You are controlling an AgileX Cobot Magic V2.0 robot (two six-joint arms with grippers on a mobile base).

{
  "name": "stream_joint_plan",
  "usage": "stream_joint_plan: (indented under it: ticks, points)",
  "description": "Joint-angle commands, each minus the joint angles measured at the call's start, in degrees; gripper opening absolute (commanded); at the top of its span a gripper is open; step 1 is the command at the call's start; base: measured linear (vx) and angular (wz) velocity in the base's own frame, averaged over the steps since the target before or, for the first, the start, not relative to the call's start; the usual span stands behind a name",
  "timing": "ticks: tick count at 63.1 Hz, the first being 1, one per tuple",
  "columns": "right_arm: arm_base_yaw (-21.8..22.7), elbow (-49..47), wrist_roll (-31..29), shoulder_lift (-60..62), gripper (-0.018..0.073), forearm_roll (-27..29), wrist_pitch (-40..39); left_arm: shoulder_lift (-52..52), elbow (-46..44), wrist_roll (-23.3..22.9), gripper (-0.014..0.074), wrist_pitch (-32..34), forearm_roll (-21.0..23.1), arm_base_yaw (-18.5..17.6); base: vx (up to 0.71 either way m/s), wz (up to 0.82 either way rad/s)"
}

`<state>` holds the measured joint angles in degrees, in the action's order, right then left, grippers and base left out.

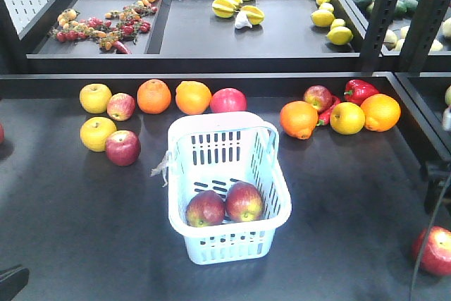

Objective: Pick three apples into basket with both arms
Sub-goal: 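Move the right gripper to a red apple near the table edge, then grasp the third red apple with the right gripper and lift it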

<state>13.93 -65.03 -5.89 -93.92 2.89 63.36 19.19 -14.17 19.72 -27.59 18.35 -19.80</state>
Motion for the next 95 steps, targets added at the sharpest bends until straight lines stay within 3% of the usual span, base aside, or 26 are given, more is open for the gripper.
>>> stream_joint_plan:
  ticks: [1,19,70,81,95]
  points:
    - [0.4,-0.6,-0.4,-0.4,0.0589,-0.6,-4.0,0.4,-1.6,-0.5,-0.0008,3.7,1.0,-0.2,0.00,0.00]
    - [0.4,-0.6,3.6,-9.2,0.0589,-6.0,-9.0,0.4,-1.6,-0.5,-0.0008,3.5,1.0,-0.2,0.00,0.00]
    - [0.5,-1.5,7.6,-14.6,0.0589,-10.5,-12.9,0.4,-1.6,-0.5,-0.0008,3.5,1.0,-0.2,0.00,0.00]
    - [3.1,-1.5,7.5,-14.9,0.0589,-9.0,-13.3,0.4,-1.6,-0.5,-0.0008,3.5,1.0,-0.2,0.00,0.00]
    - [4.8,-1.5,2.5,-16.3,0.0589,-3.7,-13.8,0.4,-1.6,-0.5,-0.0008,3.5,1.0,-0.2,0.00,0.00]
